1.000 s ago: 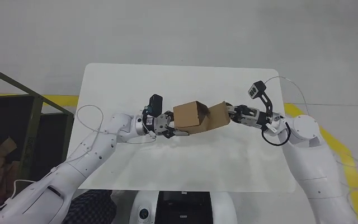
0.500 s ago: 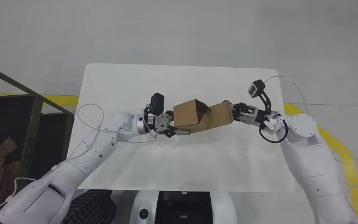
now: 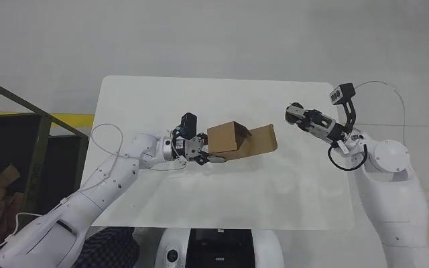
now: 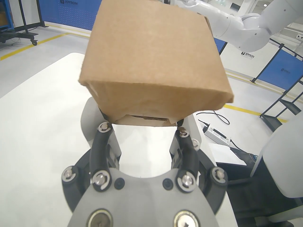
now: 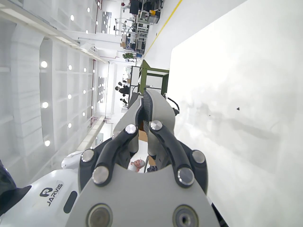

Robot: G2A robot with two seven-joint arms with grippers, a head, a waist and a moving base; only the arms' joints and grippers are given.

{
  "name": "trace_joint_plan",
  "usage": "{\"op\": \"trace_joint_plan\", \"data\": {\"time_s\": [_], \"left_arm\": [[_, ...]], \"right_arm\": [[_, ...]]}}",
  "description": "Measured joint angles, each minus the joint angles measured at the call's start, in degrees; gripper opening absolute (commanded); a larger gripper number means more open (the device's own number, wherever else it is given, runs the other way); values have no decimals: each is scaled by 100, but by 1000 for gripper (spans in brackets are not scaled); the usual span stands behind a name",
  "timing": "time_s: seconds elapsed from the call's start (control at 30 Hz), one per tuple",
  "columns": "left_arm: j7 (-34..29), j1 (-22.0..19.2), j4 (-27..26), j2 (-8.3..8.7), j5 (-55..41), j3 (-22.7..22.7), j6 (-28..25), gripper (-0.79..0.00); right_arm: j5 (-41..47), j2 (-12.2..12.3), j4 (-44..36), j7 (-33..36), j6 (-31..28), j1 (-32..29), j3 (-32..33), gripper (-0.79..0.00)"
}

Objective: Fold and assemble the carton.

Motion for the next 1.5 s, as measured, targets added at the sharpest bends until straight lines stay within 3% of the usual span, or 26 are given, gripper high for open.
{"op": "trace_joint_plan", "data": {"time_s": [0.33, 1.5], "left_arm": [[-240, -50, -50, -43, 163, -52, 0, -400], [-302, 0, -225, -39, 201, -103, 0, -394]], "right_arm": [[-763, -5, -442, 710, 527, 424, -820, -785], [-1042, -134, -105, 708, 885, 1036, -2008, -785]]}}
